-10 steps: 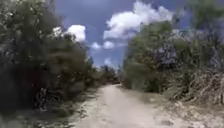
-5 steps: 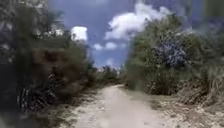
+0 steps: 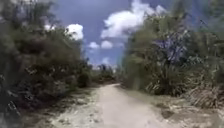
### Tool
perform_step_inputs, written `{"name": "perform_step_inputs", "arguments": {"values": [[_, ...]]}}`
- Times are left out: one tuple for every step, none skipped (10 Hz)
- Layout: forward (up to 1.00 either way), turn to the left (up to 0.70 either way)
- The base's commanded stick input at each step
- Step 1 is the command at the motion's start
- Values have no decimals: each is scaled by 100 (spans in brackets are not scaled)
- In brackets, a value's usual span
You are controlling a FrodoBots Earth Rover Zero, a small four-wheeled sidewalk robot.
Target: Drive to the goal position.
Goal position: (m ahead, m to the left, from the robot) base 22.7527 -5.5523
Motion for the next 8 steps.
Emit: {"name": "perform_step_inputs", "arguments": {"values": [[100, 0], [100, 0], [100, 0], [100, 0], [100, 0], [100, 7], [100, 30], [100, 40]]}}
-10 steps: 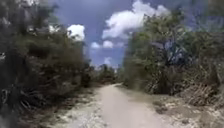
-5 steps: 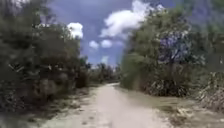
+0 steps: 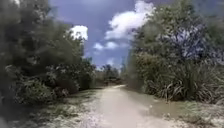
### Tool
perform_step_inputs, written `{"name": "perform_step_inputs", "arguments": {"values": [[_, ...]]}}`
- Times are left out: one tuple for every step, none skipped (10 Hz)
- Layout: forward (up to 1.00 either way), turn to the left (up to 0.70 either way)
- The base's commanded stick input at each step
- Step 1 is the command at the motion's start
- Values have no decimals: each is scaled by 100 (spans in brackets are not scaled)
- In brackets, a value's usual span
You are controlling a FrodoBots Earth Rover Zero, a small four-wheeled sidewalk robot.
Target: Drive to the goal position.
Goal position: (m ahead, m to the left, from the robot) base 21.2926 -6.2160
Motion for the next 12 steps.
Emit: {"name": "perform_step_inputs", "arguments": {"values": [[100, 0], [100, 0], [100, 0], [100, 0], [100, 0], [100, 40], [100, 40], [100, 40], [100, 40], [100, 34], [100, 14], [100, 0]]}}
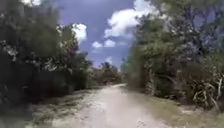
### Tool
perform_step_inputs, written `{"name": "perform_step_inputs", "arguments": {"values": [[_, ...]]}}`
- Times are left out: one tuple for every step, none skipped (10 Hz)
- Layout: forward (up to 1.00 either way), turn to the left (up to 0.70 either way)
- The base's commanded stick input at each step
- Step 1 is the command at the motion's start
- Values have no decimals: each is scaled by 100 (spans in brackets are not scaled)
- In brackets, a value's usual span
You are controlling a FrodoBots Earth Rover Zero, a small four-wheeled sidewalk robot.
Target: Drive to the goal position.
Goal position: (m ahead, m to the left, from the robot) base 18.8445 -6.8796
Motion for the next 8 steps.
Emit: {"name": "perform_step_inputs", "arguments": {"values": [[100, 0], [100, 0], [100, 0], [100, 15], [100, 35], [100, 40], [100, 17], [100, 0]]}}
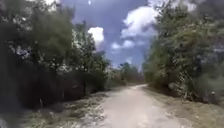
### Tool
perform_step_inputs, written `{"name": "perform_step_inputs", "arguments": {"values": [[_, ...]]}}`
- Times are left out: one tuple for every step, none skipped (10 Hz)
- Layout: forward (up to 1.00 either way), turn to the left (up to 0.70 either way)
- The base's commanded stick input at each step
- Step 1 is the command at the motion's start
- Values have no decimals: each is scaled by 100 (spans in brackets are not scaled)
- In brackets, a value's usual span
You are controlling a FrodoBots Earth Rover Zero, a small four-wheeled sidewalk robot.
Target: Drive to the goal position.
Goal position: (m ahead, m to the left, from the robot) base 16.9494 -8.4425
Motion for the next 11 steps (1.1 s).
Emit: {"name": "perform_step_inputs", "arguments": {"values": [[100, 0], [100, 0], [100, 0], [100, 0], [100, 0], [100, 0], [100, 0], [100, 0], [100, 0], [100, 0], [100, 0]]}}
